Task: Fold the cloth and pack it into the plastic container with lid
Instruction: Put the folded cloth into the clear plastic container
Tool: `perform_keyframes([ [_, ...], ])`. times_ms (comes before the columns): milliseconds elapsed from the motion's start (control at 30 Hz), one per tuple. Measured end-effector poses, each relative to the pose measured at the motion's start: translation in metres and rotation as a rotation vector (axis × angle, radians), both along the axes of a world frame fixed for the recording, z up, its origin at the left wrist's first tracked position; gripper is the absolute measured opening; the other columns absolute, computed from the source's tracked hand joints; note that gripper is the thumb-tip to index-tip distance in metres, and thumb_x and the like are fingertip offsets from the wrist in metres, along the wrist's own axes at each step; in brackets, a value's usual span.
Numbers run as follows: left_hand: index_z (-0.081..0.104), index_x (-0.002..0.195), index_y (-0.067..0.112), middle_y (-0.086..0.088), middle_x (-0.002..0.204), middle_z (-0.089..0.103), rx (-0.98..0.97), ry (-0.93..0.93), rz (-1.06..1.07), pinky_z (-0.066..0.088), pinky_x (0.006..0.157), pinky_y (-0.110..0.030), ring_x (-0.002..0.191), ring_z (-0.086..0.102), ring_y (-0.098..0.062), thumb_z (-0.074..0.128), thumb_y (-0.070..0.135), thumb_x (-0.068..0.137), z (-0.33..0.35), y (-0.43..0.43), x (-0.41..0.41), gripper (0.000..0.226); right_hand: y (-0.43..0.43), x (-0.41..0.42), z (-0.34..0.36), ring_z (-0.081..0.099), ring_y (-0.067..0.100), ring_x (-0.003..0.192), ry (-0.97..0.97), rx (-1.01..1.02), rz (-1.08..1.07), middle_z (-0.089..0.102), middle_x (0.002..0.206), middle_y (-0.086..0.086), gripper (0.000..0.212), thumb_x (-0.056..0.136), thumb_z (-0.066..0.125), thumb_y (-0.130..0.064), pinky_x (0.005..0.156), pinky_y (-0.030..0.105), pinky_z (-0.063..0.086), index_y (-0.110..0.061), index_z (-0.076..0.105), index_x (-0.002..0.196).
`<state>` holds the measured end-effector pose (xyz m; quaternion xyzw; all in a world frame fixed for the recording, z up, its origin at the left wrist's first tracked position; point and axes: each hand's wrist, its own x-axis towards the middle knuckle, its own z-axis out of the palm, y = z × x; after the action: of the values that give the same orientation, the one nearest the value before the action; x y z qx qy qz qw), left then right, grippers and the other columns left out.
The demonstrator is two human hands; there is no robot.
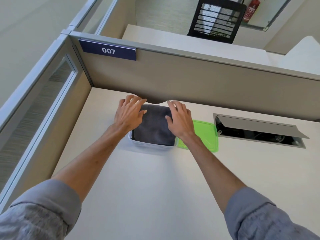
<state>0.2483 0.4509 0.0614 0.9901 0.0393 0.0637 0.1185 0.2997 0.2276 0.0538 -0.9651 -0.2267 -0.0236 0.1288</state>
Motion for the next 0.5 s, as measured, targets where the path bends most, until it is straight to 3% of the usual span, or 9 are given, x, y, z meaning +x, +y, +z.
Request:
perform_keyframes([
  [100, 0.065, 0.145, 0.02, -0.005, 0.14, 0.073, 0.058, 0.002, -0.069, 0.045, 0.111, -0.048, 0.139, 0.057, -0.034, 0.059, 0.029, 0.11, -0.003, -0.004, -0.002, 0.037, 0.0, 0.004, -0.005, 0.056, 0.032, 0.128, -0.034, -0.048, 0.038, 0.066, 0.131, 0.003, 0.03, 0.1, 0.067, -0.019, 0.102, 0.045, 0.047, -0.016, 0.067, 0.129],
  [167, 0.07, 0.135, 0.019, -0.006, 0.13, 0.076, 0.076, -0.051, -0.113, 0.049, 0.105, -0.047, 0.128, 0.063, -0.034, 0.062, 0.023, 0.108, -0.006, -0.005, -0.005, 0.028, -0.004, -0.001, -0.009, 0.059, 0.032, 0.118, -0.074, -0.032, 0.038, 0.069, 0.119, 0.002, 0.027, 0.092, 0.072, -0.013, 0.094, 0.045, 0.049, -0.017, 0.066, 0.118],
  [300, 0.076, 0.122, 0.019, -0.004, 0.124, 0.072, 0.157, -0.1, -0.188, 0.052, 0.092, -0.044, 0.113, 0.066, -0.034, 0.07, 0.016, 0.102, -0.022, -0.005, -0.008, 0.021, -0.014, -0.013, -0.025, 0.062, 0.034, 0.113, -0.075, -0.062, 0.078, 0.074, 0.114, 0.003, 0.037, 0.088, 0.078, -0.013, 0.09, 0.047, 0.052, -0.016, 0.062, 0.121],
  [500, 0.074, 0.119, 0.019, -0.007, 0.115, 0.061, 0.206, -0.131, -0.122, 0.051, 0.084, -0.043, 0.099, 0.06, -0.032, 0.078, 0.001, 0.087, -0.042, -0.014, -0.017, 0.036, -0.02, -0.016, -0.044, 0.06, 0.032, 0.113, -0.241, -0.117, 0.138, 0.067, 0.124, 0.005, 0.024, 0.099, 0.068, -0.023, 0.096, 0.044, 0.049, -0.016, 0.068, 0.121],
])
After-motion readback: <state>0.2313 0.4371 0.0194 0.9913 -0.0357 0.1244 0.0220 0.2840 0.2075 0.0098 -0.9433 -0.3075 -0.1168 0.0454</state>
